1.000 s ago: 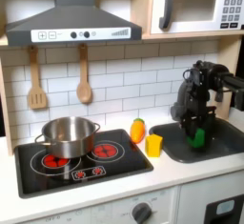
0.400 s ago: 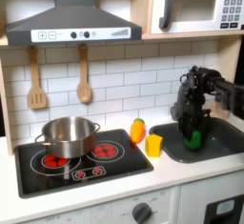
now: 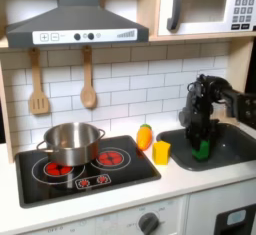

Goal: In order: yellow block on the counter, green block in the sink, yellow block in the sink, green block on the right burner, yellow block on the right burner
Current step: 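Put the green block in the sink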

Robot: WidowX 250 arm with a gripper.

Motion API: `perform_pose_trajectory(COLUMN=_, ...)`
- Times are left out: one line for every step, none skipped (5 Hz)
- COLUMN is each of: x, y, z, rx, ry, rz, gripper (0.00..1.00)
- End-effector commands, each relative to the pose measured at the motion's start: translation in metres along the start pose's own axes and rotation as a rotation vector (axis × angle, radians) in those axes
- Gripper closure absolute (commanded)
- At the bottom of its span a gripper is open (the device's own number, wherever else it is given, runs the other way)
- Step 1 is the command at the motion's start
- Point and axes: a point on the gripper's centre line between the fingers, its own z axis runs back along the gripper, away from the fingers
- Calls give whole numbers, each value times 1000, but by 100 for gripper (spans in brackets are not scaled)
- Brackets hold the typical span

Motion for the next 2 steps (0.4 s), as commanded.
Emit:
perform_pose_trajectory(x=-3, y=0, z=-22, rx=28, ry=53, rz=-21, gripper=100)
perform_pose_trajectory(x=-4, y=0, z=-20, rx=27, ry=44, rz=-23, gripper=100)
